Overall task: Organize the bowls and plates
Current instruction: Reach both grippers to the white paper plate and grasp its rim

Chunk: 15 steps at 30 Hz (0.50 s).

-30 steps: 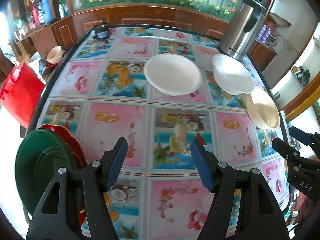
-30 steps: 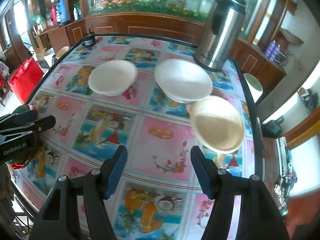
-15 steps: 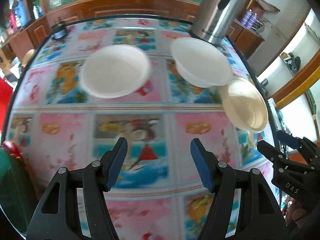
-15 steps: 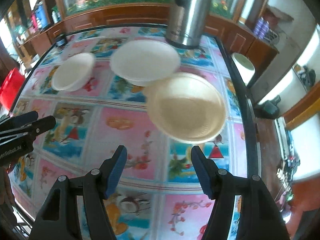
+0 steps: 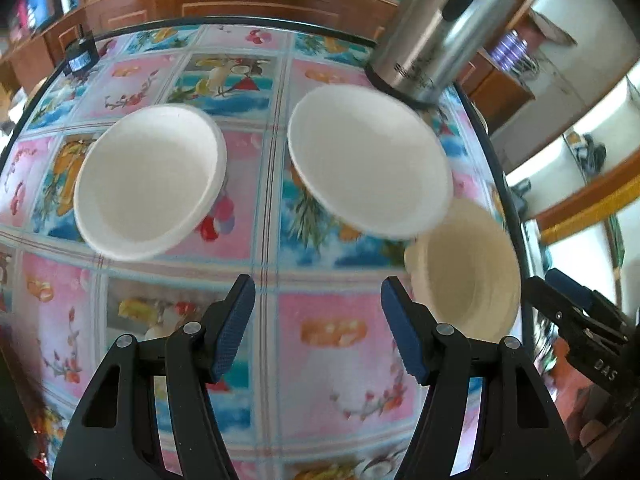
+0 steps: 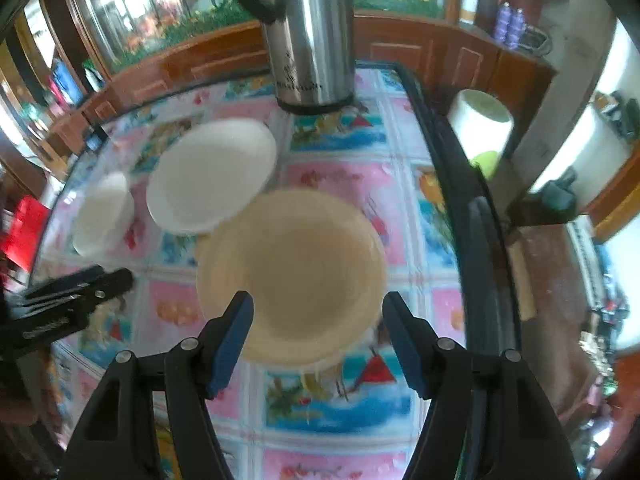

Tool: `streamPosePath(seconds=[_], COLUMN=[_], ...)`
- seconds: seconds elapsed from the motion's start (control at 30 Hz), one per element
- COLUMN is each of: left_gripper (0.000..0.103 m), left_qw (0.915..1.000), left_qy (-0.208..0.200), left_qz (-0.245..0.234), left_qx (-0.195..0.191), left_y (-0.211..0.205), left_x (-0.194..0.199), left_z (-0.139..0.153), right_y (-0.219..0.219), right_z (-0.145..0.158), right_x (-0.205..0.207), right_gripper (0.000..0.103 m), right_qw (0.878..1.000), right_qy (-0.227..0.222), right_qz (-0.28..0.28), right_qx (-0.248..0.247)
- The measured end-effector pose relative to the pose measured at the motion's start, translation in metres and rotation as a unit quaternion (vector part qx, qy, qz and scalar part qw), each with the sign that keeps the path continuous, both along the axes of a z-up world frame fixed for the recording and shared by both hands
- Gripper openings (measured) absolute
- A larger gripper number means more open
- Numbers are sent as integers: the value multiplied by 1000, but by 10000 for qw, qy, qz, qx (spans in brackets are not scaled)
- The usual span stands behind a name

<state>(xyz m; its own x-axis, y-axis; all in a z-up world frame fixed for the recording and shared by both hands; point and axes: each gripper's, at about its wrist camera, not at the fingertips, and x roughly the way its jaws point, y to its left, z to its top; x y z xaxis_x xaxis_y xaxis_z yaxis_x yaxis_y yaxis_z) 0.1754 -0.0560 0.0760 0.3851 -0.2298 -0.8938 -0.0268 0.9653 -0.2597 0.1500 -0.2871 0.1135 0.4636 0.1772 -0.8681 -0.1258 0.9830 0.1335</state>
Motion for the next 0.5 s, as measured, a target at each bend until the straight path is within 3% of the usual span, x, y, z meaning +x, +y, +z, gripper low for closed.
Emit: streamPosePath(seconds=[0.23,0.5], left_gripper=[66,66], left_qw=[9988,9956], left_qy=[211,463], left_qz=[423,815], left_qx=[92,-14], left_y=[-5,-4], left_x=[42,70], left_z=[-11,-26], right_y=[27,60], right_z=[7,-21], right_x=[62,118], right_gripper=[73,73], right_qw=[9983,9951], right_qy=[-112,147], right_qz=[560,959], right_qx=[75,-173])
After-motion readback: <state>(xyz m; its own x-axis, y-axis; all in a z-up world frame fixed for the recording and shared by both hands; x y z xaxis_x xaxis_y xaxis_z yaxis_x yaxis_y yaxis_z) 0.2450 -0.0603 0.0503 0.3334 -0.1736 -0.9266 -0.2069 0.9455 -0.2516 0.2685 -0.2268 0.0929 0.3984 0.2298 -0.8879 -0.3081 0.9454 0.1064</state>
